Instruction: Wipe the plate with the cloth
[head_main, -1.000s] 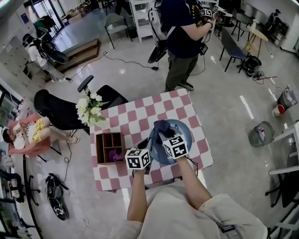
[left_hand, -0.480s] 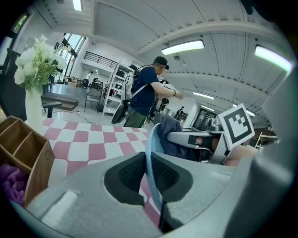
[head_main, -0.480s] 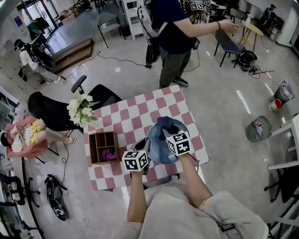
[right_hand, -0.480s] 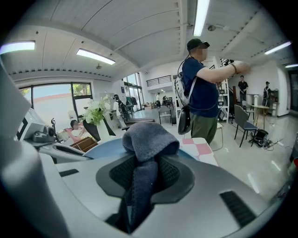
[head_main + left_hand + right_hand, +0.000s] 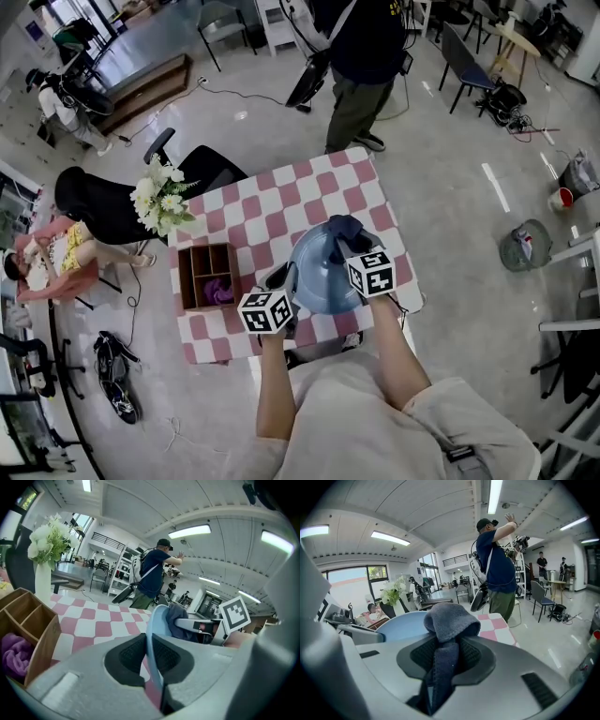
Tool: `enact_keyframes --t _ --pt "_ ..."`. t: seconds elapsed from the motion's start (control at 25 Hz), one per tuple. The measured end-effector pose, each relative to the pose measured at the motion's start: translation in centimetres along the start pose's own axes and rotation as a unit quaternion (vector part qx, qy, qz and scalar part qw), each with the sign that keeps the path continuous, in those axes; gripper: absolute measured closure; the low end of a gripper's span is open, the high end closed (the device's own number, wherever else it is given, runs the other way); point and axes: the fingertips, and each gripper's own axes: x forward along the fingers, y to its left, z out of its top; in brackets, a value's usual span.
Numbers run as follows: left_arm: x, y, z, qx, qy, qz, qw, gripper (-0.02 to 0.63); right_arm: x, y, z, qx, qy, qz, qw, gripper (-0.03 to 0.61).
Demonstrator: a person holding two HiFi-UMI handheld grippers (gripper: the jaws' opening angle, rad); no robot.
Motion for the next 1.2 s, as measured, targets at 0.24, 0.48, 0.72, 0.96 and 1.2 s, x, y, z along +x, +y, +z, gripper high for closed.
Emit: enact_keyframes --t 0.24,0.48,0.72,0.96,1.2 --pt "0.1 -0.1 0.5 0.004 0.0 0.003 1.0 0.589 -0.6 -1.3 -0.4 0.008 0.005 -0.006 1.0 0.476" --pt "0.0 1.2 0.6 -0.01 -0.012 0.018 0.9997 0.589 -0.4 -1.6 -1.5 0.011 0.014 -0.006 1.0 0.476" --pt "0.0 3.2 0.9 -0.028 -0.021 0.031 0.9989 0.589 0.1 -1.3 -2.4 0.021 0.019 -0.001 1.0 0.476" --pt "0.4 3.1 1.6 -0.041 -0.039 0.043 0.9975 0.589 -0.8 -2.2 -2.7 0.022 0.023 -0.003 0.999 0.476" --pt "1.0 3.8 2.7 -0.058 -0.058 0.055 0.9951 0.589 -1.0 -2.3 -2.8 0.02 0.029 -0.002 0.999 0.476"
